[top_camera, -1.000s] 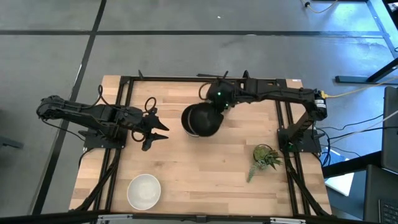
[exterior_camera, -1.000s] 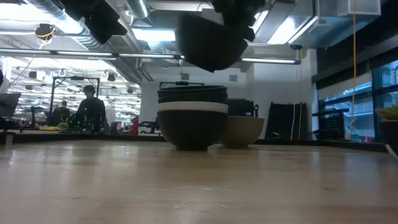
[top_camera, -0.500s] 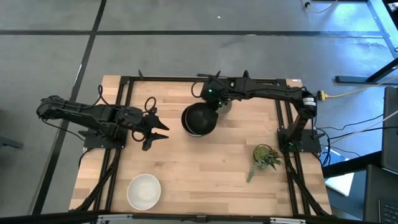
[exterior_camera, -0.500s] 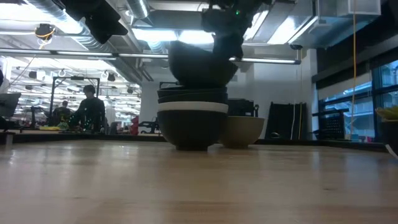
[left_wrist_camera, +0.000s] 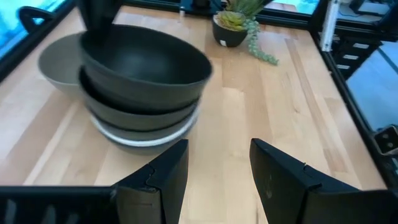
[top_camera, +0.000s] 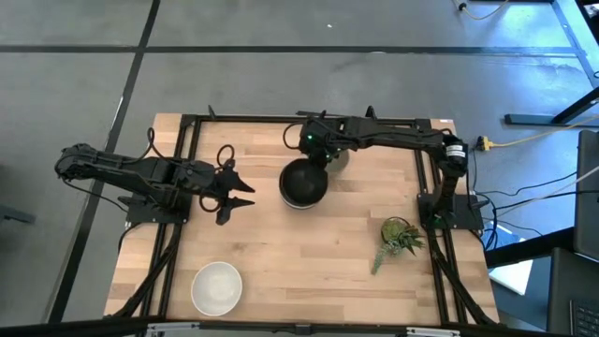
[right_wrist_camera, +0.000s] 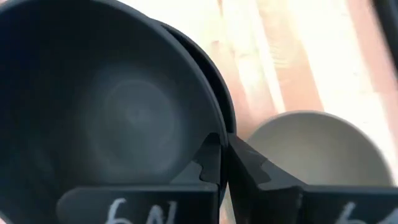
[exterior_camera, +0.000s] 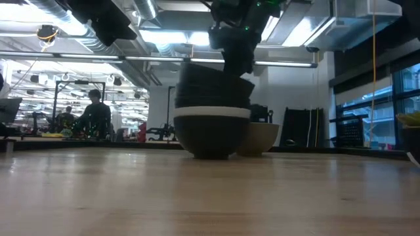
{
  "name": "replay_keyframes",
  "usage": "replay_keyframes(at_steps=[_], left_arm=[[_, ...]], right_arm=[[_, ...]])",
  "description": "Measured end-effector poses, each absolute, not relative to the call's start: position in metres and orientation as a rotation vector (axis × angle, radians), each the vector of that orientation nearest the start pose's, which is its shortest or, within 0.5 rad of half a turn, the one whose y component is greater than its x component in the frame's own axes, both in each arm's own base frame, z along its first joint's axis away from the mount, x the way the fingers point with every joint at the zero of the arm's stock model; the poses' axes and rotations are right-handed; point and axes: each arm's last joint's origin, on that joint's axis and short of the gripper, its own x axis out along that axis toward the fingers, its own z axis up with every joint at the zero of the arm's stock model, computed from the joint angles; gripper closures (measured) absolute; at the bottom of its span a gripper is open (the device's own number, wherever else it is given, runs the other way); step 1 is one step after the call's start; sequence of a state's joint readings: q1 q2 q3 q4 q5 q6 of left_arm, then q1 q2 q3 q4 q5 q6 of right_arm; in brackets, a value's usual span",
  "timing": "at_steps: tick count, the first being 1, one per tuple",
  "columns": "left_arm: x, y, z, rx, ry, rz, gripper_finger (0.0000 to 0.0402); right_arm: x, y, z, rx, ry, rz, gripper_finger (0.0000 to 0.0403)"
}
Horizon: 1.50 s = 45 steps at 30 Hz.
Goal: Nest bowls inside each other
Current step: Stack the black bowl on the black bowl, then stack the gray bowl on the black bowl
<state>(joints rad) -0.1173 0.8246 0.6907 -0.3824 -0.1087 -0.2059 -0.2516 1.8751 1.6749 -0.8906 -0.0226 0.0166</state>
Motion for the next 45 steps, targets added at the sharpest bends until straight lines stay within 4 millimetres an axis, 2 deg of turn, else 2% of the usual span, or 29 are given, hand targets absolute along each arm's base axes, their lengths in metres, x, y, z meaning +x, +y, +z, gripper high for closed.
replay_keyframes(at_steps=[9,20,23,27,32,36,40,45], left_arm=[[0.175,-0.016,0.276,-0.134,0.507,0.083,0.0236],[0.175,-0.015,0.277,-0.094,0.505,0.103,0.0236],[0.175,-0.014,0.277,-0.027,0.502,0.144,0.0236],[0.175,-0.011,0.277,-0.008,0.502,0.165,0.0236],[0.175,-0.01,0.276,-0.057,0.507,0.118,0.0236],[0.175,-0.01,0.276,-0.06,0.508,0.113,0.0236],[0.175,-0.01,0.276,-0.06,0.508,0.113,0.0236],[0.175,-0.01,0.276,-0.06,0.511,0.113,0.0236]], right_arm=[[0.383,-0.097,0.279,0.171,1.089,-0.2,0.0318],[0.385,-0.097,0.281,0.125,1.063,-0.123,0.0257],[0.387,-0.1,0.294,0.094,1.033,-0.12,0.0236],[0.384,-0.105,0.328,0.032,0.94,-0.117,0.0219],[0.359,-0.111,0.375,-0.024,0.822,-0.141,0.0213],[0.33,-0.117,0.389,-0.013,0.816,-0.174,0.0212],[0.309,-0.117,0.386,0.028,0.827,-0.154,0.0212],[0.295,-0.116,0.358,0.074,0.905,-0.159,0.0212]])
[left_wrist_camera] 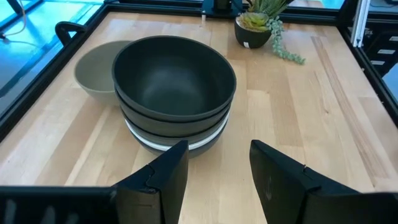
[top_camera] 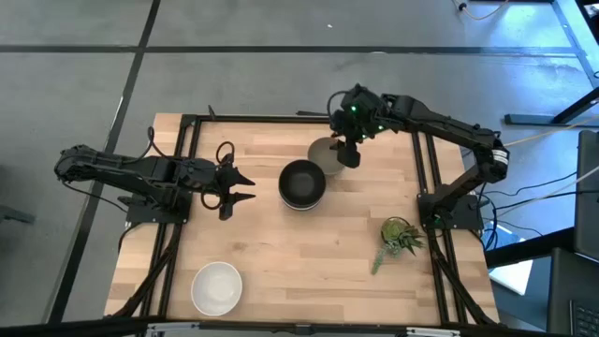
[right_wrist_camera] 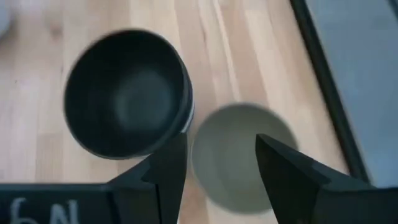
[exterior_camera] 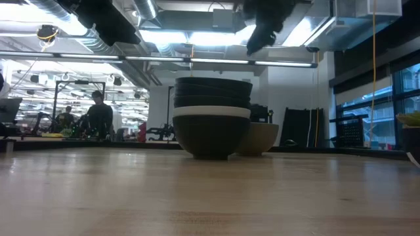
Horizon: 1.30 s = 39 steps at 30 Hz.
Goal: Nest bowls inside each other
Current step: Stack the gray bowl on the black bowl
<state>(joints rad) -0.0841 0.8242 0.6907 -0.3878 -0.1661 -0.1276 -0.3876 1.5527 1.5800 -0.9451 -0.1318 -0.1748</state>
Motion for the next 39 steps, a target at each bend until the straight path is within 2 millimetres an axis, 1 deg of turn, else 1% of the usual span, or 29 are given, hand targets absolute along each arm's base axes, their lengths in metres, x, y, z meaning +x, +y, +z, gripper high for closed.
replay_keyframes(at_steps=[4,10,12,15,17,20,23,31,35,39], left_arm=[[0.175,-0.01,0.276,-0.056,0.512,0.113,0.0236],[0.175,-0.01,0.276,-0.056,0.515,0.113,0.0236],[0.175,-0.01,0.276,-0.056,0.516,0.113,0.0236],[0.175,-0.01,0.276,-0.056,0.516,0.113,0.0236],[0.175,-0.01,0.276,-0.056,0.516,0.113,0.0236],[0.175,-0.01,0.276,-0.056,0.516,0.113,0.0236],[0.175,-0.01,0.276,-0.056,0.516,0.113,0.0236],[0.173,-0.01,0.273,-0.055,0.547,0.116,0.0236],[0.172,-0.01,0.272,-0.054,0.564,0.117,0.0236],[0.172,-0.01,0.272,-0.053,0.562,0.117,0.0236]], right_arm=[[0.287,-0.121,0.328,0.154,0.967,-0.171,0.0212],[0.282,-0.123,0.285,0.213,1.03,-0.178,0.021],[0.281,-0.123,0.274,0.216,1.037,-0.175,0.02],[0.279,-0.122,0.264,0.225,1.062,-0.172,0.0171],[0.278,-0.121,0.26,0.229,1.075,-0.171,0.0145],[0.278,-0.121,0.26,0.223,1.074,-0.158,0.0109],[0.28,-0.119,0.261,0.222,1.052,-0.158,0.0089],[0.284,-0.108,0.26,0.019,1.069,-0.016,0.0081],[0.285,-0.106,0.26,-0.055,1.094,-0.049,0.0081],[0.285,-0.106,0.259,-0.04,1.105,-0.076,0.0081]])
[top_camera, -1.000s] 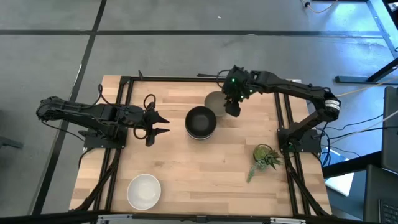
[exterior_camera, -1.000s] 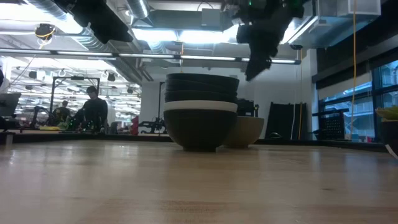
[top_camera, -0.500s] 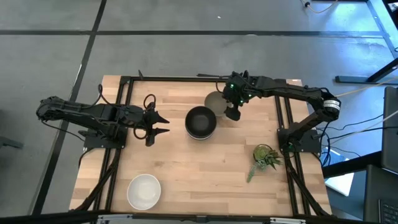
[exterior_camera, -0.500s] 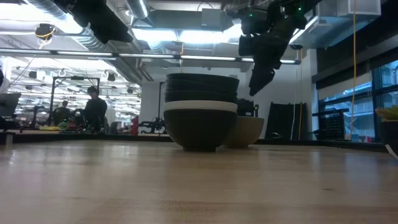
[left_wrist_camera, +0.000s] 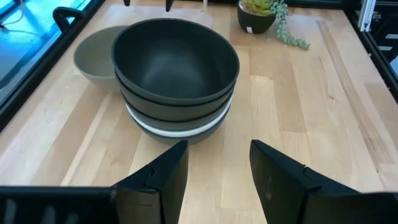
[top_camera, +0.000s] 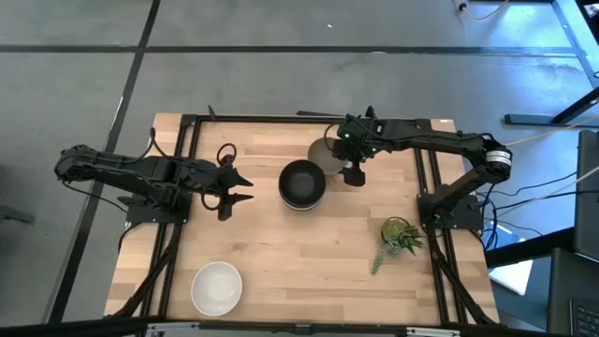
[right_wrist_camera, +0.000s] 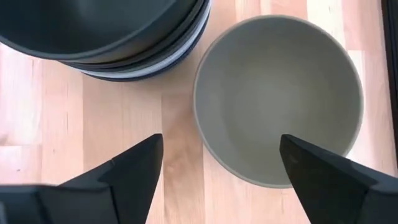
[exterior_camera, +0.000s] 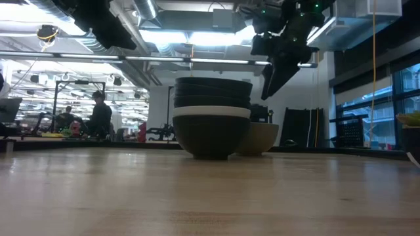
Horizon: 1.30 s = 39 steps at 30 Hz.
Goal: Nest bowls inside each other
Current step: Stack the gray bowl on the black bowl
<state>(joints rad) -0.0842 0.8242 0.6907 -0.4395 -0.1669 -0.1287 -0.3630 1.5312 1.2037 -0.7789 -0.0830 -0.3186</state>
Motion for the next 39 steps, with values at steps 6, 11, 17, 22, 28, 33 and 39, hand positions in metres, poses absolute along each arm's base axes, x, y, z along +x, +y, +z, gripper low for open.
replay_keyframes(at_steps=[6,11,17,22,28,33,39], left_arm=[[0.172,-0.01,0.272,-0.053,0.562,0.117,0.0236],[0.172,-0.01,0.272,-0.053,0.563,0.117,0.0236],[0.172,-0.01,0.272,-0.053,0.564,0.117,0.0236],[0.172,-0.01,0.272,-0.053,0.564,0.117,0.0236],[0.172,-0.01,0.272,-0.053,0.564,0.117,0.0236],[0.172,-0.01,0.272,-0.053,0.564,0.117,0.0236],[0.172,-0.01,0.272,-0.054,0.565,0.117,0.0236]], right_arm=[[0.293,-0.103,0.245,-0.034,1.153,-0.052,0.0081],[0.304,-0.097,0.228,-0.045,1.208,-0.008,0.0081],[0.312,-0.093,0.212,-0.07,1.25,0.023,0.0082],[0.315,-0.096,0.203,-0.104,1.296,-0.026,0.0103],[0.319,-0.099,0.2,-0.134,1.285,-0.064,0.0151],[0.32,-0.099,0.2,-0.145,1.272,-0.041,0.0187],[0.32,-0.098,0.2,-0.141,1.266,-0.031,0.022]])
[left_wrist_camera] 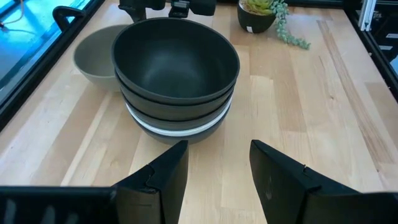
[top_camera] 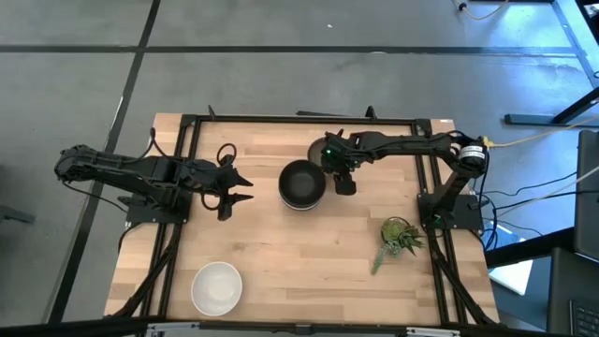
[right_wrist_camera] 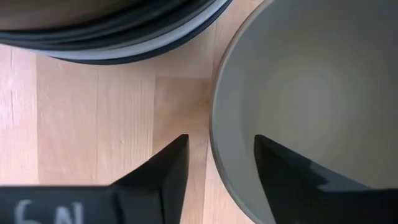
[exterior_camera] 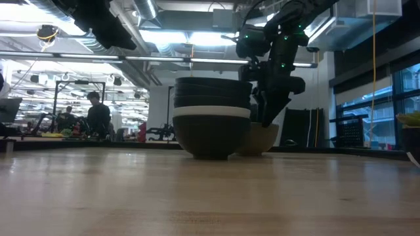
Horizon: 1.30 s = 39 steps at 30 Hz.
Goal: Nest bowls inside each other
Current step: Stack the gray bowl on the black bowl
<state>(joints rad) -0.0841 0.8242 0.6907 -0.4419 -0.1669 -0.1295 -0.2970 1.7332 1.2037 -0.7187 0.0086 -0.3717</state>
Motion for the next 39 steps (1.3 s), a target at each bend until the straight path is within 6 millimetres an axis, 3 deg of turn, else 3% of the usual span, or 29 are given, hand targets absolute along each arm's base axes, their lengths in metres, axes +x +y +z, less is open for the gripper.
replay_keyframes(at_steps=[25,31,39], left_arm=[[0.1721,-0.0097,0.2717,-0.056,0.564,0.118,0.0236],[0.1721,-0.0097,0.2717,-0.056,0.564,0.118,0.0236],[0.1721,-0.0097,0.2717,-0.056,0.564,0.118,0.0236]], right_arm=[[0.321,-0.0976,0.2005,-0.082,1.252,-0.036,0.0341],[0.321,-0.0977,0.2005,-0.056,1.252,-0.06,0.0388],[0.3205,-0.0975,0.2003,-0.03,1.256,-0.077,0.0396]])
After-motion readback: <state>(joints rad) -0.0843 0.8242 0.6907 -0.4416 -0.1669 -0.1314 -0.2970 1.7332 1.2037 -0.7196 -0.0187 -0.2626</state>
